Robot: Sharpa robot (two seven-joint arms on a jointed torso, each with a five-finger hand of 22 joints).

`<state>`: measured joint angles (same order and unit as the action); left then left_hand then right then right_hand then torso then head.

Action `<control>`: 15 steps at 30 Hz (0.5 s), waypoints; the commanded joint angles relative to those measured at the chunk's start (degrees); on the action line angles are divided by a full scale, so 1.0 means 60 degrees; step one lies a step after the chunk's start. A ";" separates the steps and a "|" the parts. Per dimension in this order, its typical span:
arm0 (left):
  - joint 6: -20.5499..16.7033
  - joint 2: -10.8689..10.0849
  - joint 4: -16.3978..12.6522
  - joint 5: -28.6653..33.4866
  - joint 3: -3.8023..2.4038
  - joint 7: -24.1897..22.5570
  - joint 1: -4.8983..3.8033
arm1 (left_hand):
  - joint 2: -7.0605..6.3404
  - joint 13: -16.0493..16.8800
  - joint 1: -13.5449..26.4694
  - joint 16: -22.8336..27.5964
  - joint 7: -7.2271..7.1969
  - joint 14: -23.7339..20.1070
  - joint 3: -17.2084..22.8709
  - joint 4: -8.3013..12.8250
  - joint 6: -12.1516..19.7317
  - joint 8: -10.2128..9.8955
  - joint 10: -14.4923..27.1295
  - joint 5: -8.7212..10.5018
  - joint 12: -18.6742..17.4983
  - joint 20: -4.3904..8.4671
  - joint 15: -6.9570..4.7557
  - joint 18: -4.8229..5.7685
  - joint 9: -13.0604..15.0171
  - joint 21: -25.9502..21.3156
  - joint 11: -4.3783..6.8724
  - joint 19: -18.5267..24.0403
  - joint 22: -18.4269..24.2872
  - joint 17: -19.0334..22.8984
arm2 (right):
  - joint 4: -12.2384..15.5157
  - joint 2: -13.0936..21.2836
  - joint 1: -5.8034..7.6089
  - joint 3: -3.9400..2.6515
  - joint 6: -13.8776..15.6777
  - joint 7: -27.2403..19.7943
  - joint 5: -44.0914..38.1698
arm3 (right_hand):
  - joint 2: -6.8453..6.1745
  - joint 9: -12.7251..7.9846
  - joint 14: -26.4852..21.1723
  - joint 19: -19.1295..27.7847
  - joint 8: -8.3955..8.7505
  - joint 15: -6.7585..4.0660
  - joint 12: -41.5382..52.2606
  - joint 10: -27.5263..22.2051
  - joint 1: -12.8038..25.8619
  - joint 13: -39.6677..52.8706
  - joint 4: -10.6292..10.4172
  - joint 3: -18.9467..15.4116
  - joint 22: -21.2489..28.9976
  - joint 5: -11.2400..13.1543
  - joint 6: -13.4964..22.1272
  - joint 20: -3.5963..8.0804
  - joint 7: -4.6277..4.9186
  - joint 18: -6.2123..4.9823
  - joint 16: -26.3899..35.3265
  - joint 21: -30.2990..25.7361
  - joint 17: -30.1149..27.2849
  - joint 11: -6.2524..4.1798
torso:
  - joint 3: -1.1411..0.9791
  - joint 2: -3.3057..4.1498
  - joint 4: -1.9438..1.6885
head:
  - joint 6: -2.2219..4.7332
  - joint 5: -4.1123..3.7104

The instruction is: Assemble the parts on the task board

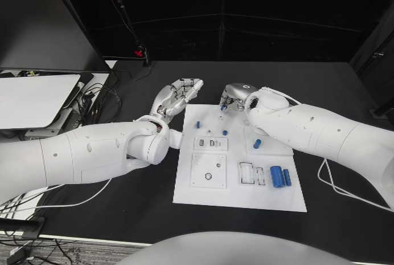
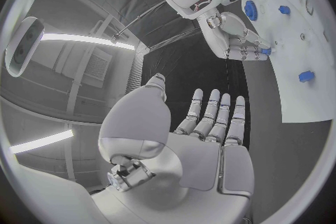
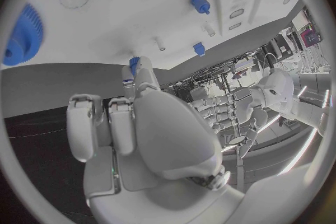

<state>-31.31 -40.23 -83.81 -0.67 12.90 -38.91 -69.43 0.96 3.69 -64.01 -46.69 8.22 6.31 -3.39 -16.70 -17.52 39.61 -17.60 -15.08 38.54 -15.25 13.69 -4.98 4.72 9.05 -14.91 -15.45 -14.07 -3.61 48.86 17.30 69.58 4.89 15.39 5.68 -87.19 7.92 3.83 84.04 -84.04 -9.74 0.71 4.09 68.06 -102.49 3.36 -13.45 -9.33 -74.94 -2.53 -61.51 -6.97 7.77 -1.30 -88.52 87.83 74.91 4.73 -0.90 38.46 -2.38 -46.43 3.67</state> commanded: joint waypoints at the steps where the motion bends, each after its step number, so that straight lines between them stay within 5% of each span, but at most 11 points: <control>1: 0.0057 0.0012 -0.0003 -0.0065 -0.0012 -0.3259 -0.0018 | 0.0071 0.0005 0.0004 -0.0034 0.1451 -0.0003 -0.0043 -0.0012 -0.0053 0.0052 -0.0039 -0.0044 0.0037 -0.0054 0.0052 -0.0113 -0.0010 0.0025 -0.0006 0.0016 -0.0013 -0.0016 | -0.0023 -0.0035 0.0013 -0.0009 -0.0005 0.0088 -0.0057 | 0.0063 0.0000 0.0724 -0.0609 0.0058 0.0058 -0.0053 -0.0017 -0.0016 0.0011 -0.0066 0.0009 -0.1814 -0.0035 0.0074 -0.0019 0.0019 0.0043 -0.0014 0.0011 0.0880 0.0048 | 0.0002 -0.0004 0.0017 | -0.0034 -0.0002; 15: 0.0077 0.0014 0.0002 -0.0065 -0.0012 -0.3237 -0.0018 | 0.0082 0.0005 -0.0002 -0.0036 0.1452 -0.0001 -0.0044 -0.0011 -0.0053 0.0052 -0.0039 -0.0050 0.0039 -0.0056 0.0055 -0.0112 -0.0014 0.0029 -0.0007 0.0016 -0.0016 -0.0016 | -0.0109 -0.0102 -0.0022 -0.0009 -0.0086 0.0093 -0.0058 | -0.0074 -0.0029 0.0716 -0.0580 0.0317 0.0109 -0.0131 -0.0302 0.0091 0.0000 -0.0215 -0.0049 -0.1766 -0.0031 0.0359 -0.0061 -0.0037 0.0031 -0.0008 -0.0017 0.0845 0.0113 | -0.0001 -0.0004 0.0008 | -0.0078 0.0000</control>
<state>-31.29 -40.18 -83.76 -0.68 12.90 -38.91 -69.43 0.96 3.69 -64.02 -46.69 8.22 6.31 -3.39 -16.70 -17.52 39.61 -17.60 -15.08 38.54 -15.25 13.69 -4.98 4.72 9.05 -14.91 -15.45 -14.11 -3.61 48.26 16.78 69.28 4.88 15.09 5.96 -87.19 7.83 3.78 83.96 -84.04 -8.01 1.05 3.48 66.49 -102.38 3.44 -14.44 -9.71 -74.93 -2.51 -59.76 -6.97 7.46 -1.31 -88.53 87.83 74.91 5.42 -0.90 38.43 -2.32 -46.90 3.60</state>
